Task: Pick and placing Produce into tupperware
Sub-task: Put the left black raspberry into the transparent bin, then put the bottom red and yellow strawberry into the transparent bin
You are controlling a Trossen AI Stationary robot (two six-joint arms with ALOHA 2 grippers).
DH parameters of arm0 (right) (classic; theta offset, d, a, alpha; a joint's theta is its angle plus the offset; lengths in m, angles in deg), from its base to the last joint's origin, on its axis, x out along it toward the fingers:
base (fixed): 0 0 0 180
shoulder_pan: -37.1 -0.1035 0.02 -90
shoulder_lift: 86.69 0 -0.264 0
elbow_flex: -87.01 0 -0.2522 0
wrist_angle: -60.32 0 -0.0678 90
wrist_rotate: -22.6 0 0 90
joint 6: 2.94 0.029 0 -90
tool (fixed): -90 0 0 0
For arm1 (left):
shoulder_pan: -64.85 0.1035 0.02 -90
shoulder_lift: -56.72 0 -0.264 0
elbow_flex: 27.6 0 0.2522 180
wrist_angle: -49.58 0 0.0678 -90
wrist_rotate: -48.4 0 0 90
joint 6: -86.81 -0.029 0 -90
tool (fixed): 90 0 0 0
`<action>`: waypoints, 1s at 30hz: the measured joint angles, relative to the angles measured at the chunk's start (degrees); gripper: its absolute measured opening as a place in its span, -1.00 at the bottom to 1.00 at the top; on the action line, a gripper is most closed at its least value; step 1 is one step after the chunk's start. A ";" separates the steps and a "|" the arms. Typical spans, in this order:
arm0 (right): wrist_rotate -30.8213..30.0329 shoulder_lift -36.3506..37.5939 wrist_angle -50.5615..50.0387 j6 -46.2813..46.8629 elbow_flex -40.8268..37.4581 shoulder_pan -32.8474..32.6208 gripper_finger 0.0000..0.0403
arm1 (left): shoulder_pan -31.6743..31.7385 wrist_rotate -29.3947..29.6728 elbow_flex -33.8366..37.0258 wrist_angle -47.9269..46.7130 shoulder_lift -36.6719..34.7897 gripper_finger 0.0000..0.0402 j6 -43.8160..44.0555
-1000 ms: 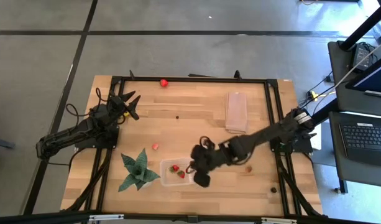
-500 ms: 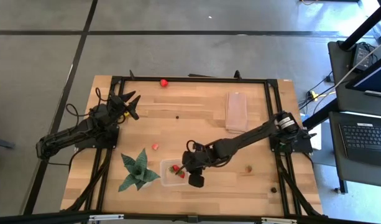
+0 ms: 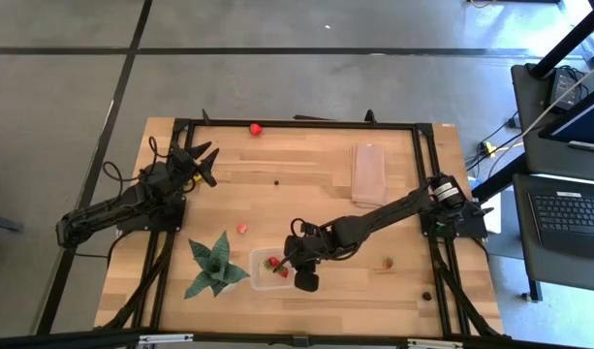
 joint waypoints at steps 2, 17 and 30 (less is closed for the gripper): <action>-0.02 0.00 -0.02 -0.04 0.00 0.00 -0.30 | 0.02 0.00 0.00 0.00 0.00 -0.22 0.00; -0.96 4.83 -9.53 0.35 2.21 0.16 0.03 | 0.01 0.00 0.01 0.00 0.00 -0.22 -0.02; -12.17 22.78 -38.80 8.02 -0.57 -13.43 0.04 | 0.02 0.00 0.00 0.00 -0.02 -0.22 -0.04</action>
